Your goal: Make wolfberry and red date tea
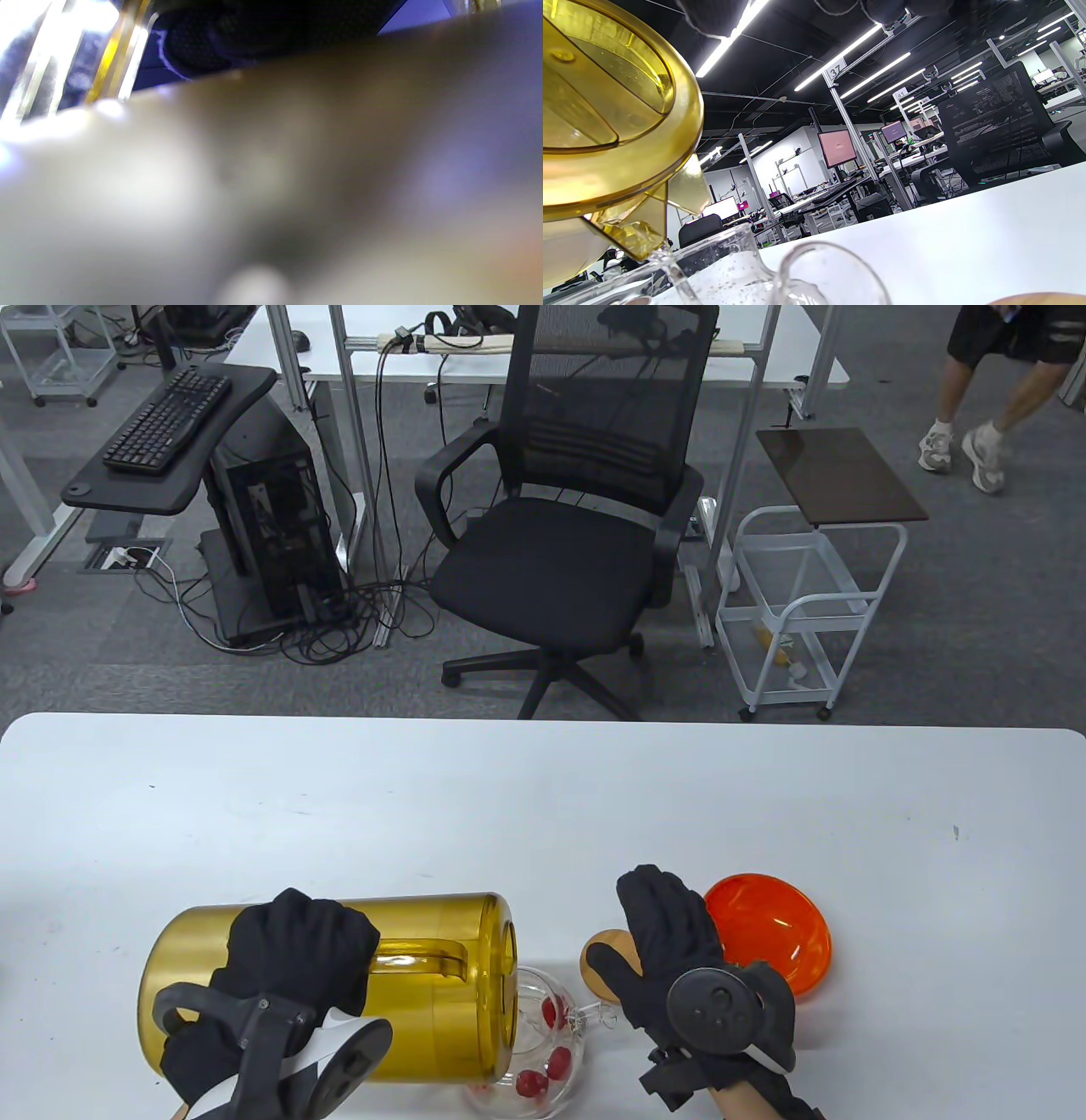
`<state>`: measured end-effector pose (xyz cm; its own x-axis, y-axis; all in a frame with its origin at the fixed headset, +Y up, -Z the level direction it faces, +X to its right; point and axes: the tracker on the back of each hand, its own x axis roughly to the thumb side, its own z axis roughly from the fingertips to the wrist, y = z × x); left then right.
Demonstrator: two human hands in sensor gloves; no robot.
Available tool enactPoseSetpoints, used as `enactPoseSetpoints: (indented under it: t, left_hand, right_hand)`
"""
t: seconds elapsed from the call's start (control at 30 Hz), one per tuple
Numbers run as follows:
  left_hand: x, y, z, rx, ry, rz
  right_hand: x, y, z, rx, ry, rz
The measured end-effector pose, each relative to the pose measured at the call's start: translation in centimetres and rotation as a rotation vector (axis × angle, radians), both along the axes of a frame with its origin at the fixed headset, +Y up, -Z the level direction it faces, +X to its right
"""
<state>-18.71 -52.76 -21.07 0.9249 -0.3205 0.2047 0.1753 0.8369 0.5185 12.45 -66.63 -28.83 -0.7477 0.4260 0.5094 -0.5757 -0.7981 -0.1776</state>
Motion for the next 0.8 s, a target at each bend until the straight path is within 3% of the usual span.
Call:
enactPoseSetpoints:
  t: [0.8]
  left_hand:
    - [-0.03,0.05,0.06,0.005,0.000,0.006]
  right_hand:
    - [-0.09,-0.02,0.00,-0.001,0.005,0.001]
